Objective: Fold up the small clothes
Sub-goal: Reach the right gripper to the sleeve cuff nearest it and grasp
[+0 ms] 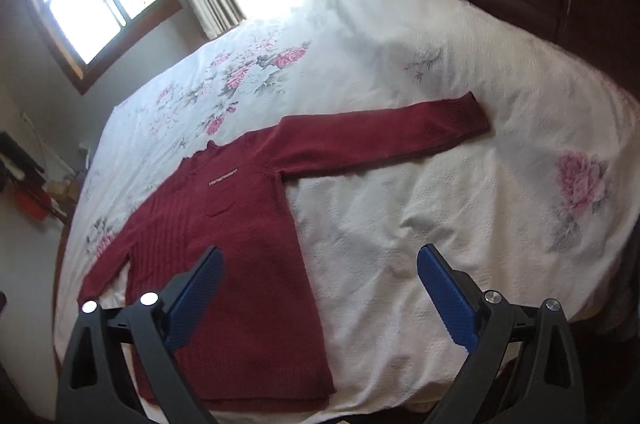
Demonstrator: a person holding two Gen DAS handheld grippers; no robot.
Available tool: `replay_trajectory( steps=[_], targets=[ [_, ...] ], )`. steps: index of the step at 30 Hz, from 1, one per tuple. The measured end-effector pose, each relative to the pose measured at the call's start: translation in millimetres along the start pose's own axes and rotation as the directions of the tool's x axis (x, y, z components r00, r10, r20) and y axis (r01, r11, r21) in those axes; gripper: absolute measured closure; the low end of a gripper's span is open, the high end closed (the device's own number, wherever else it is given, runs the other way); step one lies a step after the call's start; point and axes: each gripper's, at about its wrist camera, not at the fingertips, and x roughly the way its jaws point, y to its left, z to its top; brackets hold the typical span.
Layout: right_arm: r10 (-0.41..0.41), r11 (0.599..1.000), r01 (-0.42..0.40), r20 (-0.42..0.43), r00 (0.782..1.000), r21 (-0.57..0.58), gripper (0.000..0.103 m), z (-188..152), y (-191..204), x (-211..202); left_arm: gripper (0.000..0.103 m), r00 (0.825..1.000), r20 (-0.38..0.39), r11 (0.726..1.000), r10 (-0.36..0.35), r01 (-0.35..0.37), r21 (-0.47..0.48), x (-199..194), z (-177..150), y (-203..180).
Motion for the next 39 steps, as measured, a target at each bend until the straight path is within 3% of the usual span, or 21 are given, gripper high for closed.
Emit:
replay_trajectory(
  steps=[3,4,10,15,20,24,26,32,39],
  targets=[
    [0.054,0.981,-0.044,-0.044,0.998,0.189,0.007,22,-41,34,0.003,1.0,0.001,1.0,-0.001,0.001,-0.001,15,5,-3],
    [0.058,0.974,-0.045,-0.052,0.997,0.223,0.012,28,-52,44,0.003,1.0,-0.003,1.0,0.003,-0.003,0.003,21,7,-5],
    [0.047,0.931,-0.025,-0.051,0.998,0.363,0.023,57,-108,96,0.003,0.999,-0.034,1.0,-0.007,0.007,0.008,57,15,-16],
    [0.075,0.886,-0.06,-0.016,0.997,0.46,0.024,80,-154,134,0.003,0.998,-0.062,1.0,-0.018,0.02,0.023,86,19,-31],
    [0.065,0.85,-0.062,0.014,0.998,0.522,0.024,96,-192,157,0.003,0.995,-0.087,0.997,-0.047,0.052,0.054,112,22,-54],
    [0.046,0.819,-0.068,0.053,0.998,0.57,0.023,100,-222,160,0.003,0.988,-0.105,0.991,-0.11,0.117,0.063,126,20,-74],
    [0.04,0.802,-0.079,0.079,0.996,0.592,0.028,102,-235,158,0.003,0.981,-0.113,0.984,-0.159,0.167,0.065,131,17,-83],
    [0.049,0.779,-0.1,0.099,0.994,0.619,0.042,107,-261,169,0.003,0.969,-0.142,0.971,-0.201,0.216,0.1,139,6,-106],
    [0.006,0.78,-0.067,0.1,0.995,0.622,0.042,126,-275,207,0.003,0.951,-0.172,0.96,-0.256,0.271,0.066,147,3,-111]
  ],
)
